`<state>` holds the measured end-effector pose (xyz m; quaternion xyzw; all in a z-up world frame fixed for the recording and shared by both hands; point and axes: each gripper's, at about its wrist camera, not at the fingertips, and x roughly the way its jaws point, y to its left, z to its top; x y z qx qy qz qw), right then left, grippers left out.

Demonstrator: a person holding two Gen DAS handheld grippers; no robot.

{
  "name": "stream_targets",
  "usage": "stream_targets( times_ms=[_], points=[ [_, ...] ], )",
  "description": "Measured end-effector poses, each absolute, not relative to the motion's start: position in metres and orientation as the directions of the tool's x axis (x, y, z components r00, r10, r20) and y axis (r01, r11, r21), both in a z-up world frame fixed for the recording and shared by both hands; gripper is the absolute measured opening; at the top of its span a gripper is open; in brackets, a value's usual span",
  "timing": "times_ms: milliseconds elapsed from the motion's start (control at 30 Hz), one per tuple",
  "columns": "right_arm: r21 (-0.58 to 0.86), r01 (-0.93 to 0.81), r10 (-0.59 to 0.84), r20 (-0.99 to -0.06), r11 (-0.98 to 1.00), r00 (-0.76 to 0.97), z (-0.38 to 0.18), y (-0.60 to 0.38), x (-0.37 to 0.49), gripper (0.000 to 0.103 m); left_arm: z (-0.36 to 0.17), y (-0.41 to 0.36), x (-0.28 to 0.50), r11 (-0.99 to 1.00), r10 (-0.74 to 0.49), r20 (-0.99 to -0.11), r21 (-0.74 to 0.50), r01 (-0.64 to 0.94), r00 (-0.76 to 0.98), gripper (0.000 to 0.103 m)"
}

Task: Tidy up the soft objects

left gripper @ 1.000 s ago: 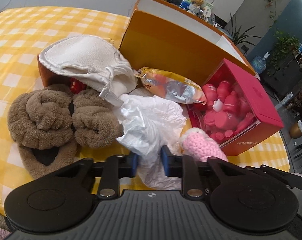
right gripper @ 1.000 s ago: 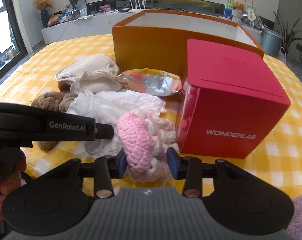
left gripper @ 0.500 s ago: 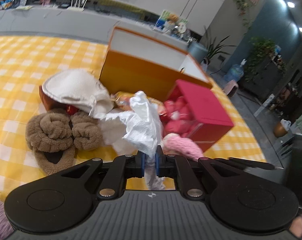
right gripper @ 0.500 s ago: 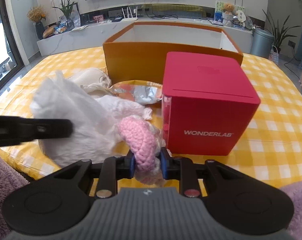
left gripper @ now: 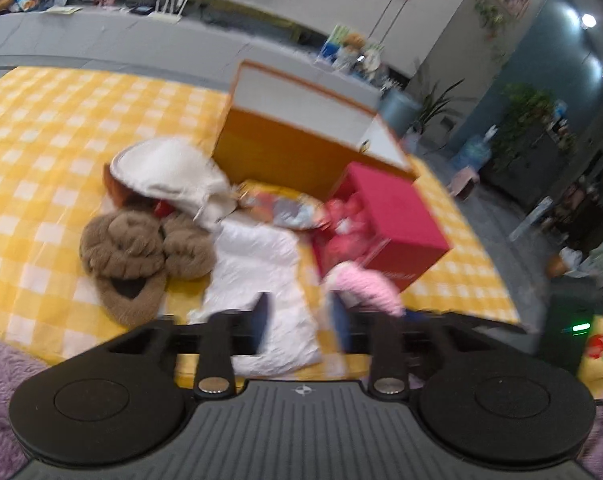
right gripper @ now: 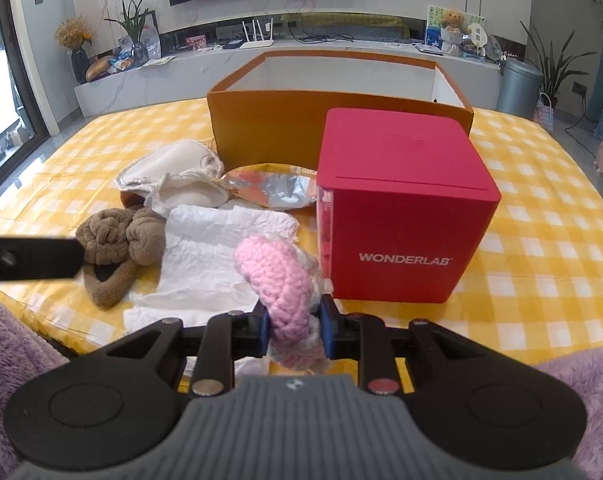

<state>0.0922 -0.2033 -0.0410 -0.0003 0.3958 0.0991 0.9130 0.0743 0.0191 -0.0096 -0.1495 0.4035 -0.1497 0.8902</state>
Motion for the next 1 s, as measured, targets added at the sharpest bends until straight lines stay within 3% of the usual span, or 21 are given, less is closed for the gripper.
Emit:
stream_targets(
  times_ms=[33, 100, 167, 567, 733, 800, 900, 933, 1000],
  points=[
    [0.079, -0.176, 0.178, -0.726, 0.981, 0.664, -0.042, -0.205, 0.094, 0.024, -0.015, 0.017, 0.078, 0.917, -0.374, -0.689, -0.373, 0.138, 0.621, 0.067],
    [0.096, -0.167, 0.182, -0.740, 0.981, 0.648, -0.045, -0.208, 0.097, 0.024, -0.027, 0.014, 0.084, 0.930, -0.352, -0.723, -0.341, 0.136, 0.594, 0.070],
    [0.104, -0.162, 0.184, -0.751, 0.981, 0.634, -0.050, -0.208, 0.100, 0.024, -0.040, 0.014, 0.089, 0.940, -0.328, -0.750, -0.319, 0.120, 0.575, 0.080],
    [0.124, -0.182, 0.211, -0.766, 0.975, 0.607, -0.066, -0.200, 0.115, 0.028, -0.086, 0.009, 0.137, 0.976, -0.184, -0.821, -0.220, -0.001, 0.541, 0.085],
    [0.131, -0.194, 0.224, -0.768, 0.972, 0.601, -0.069, -0.196, 0.120, 0.029, -0.098, 0.003, 0.148, 0.975, -0.197, -0.835, -0.221, 0.014, 0.513, 0.085],
    [0.131, -0.192, 0.222, -0.770, 0.973, 0.598, -0.070, -0.195, 0.122, 0.030, -0.100, 0.000, 0.149, 0.974, -0.203, -0.829, -0.224, 0.024, 0.521, 0.081],
    [0.127, -0.188, 0.215, -0.776, 0.974, 0.593, -0.073, -0.193, 0.125, 0.031, -0.099, -0.006, 0.148, 0.975, -0.214, -0.818, -0.214, 0.064, 0.535, 0.066],
    [0.129, -0.185, 0.215, -0.777, 0.974, 0.591, -0.074, -0.194, 0.126, 0.031, -0.099, -0.010, 0.147, 0.976, -0.213, -0.816, -0.201, 0.082, 0.537, 0.054],
    [0.134, -0.178, 0.214, -0.780, 0.975, 0.588, -0.075, -0.194, 0.128, 0.032, -0.099, -0.015, 0.147, 0.975, -0.220, -0.814, -0.189, 0.114, 0.538, 0.046]
  ],
)
